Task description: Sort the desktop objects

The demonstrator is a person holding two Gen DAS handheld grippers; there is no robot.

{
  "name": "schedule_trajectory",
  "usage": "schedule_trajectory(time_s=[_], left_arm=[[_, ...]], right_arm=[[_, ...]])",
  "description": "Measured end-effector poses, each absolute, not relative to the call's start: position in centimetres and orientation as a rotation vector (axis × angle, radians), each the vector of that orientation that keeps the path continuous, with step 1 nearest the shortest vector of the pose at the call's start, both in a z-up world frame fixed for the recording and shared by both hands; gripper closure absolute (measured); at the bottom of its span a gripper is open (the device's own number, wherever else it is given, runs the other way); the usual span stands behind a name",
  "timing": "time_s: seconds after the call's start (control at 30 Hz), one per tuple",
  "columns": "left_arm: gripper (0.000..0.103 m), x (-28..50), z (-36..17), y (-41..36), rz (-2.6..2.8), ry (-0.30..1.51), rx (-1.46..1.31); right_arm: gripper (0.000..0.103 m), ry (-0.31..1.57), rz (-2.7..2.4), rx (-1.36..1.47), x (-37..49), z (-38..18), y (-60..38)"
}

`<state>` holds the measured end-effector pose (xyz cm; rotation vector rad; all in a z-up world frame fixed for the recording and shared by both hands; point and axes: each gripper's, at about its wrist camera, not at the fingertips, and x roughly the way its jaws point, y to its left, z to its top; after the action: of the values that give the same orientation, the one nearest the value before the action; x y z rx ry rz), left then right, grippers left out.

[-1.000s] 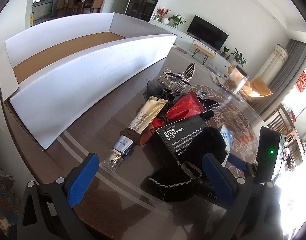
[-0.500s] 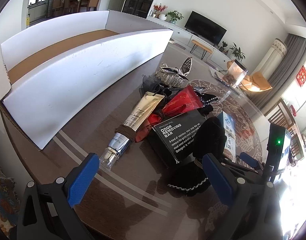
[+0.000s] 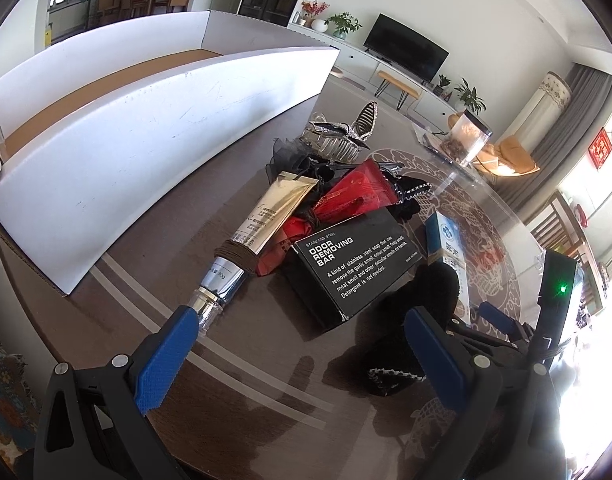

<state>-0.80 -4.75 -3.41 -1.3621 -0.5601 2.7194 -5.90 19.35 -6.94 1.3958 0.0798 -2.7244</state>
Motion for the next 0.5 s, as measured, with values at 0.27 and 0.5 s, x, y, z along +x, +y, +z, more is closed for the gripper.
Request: schedule_trajectory(time_s=[0.27,0.5], left_arm=[[0.000,-0.7,-3.2,-4.0,2.733,-0.490,-1.353],[0.000,-0.6,-2.8,-2.3,2.710,-0.435,-1.326]], right_arm=[[0.000,0.080,-2.724,1.396,-5.9,-6.9,19.4],[0.000,0.079,-2.724,1.396,-5.9,-6.9,19.4]])
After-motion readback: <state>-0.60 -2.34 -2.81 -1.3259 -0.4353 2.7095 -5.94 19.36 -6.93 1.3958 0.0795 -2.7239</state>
